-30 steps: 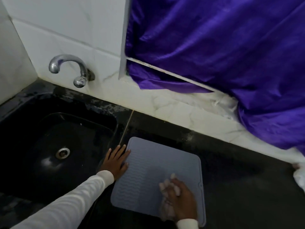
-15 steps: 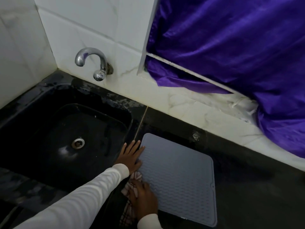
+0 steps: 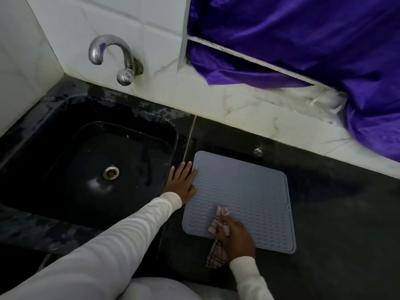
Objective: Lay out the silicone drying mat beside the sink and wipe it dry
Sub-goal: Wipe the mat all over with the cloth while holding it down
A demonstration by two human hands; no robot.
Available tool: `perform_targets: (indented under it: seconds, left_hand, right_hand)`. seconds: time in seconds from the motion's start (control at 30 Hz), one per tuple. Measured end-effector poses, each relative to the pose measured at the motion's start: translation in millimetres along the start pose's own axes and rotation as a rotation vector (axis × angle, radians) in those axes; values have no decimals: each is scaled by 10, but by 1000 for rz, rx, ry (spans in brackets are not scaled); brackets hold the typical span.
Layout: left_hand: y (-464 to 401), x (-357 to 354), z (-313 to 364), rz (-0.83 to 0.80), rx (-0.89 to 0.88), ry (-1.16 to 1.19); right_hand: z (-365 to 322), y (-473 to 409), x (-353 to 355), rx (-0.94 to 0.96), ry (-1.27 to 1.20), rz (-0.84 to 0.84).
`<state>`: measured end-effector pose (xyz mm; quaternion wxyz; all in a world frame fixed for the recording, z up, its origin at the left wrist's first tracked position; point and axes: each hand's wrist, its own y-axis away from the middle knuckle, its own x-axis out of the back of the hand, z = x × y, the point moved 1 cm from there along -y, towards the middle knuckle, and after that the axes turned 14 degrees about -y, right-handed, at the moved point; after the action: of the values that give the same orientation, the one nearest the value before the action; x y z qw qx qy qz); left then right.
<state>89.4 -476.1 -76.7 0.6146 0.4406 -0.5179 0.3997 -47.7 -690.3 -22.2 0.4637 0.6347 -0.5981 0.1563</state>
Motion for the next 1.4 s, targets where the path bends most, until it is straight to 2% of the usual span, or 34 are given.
perform_targets:
  seconds: [0.23,0.73,0.87,1.0,1.07,1.2,1.4]
  left_hand:
    - [2,15,4,-17,-11,4]
    - [9,-74,-31,29,-45,-8]
    - [6,-80,-22,40,-43,-33]
    - [-3,-84,-21,35,-49,-24]
    - [-3,-85,-46,31,-47,-43]
    - [-1,-51,-60,-17,-52,-55]
    - [-9,-65,-92,-95,-77,-73]
  right_hand:
    - [515,43,299,-172,-74,129]
    - [844,201,793,-419,-170,290]
    - [378,288,690,-248,-425,345]
    - [-274,317,421,-68,-540,238]
    - [-535,235,211,41,-437,167]
    - [-908,28,-251,116,-270,49]
    - [-829,-108,-376,172,-42,-23]
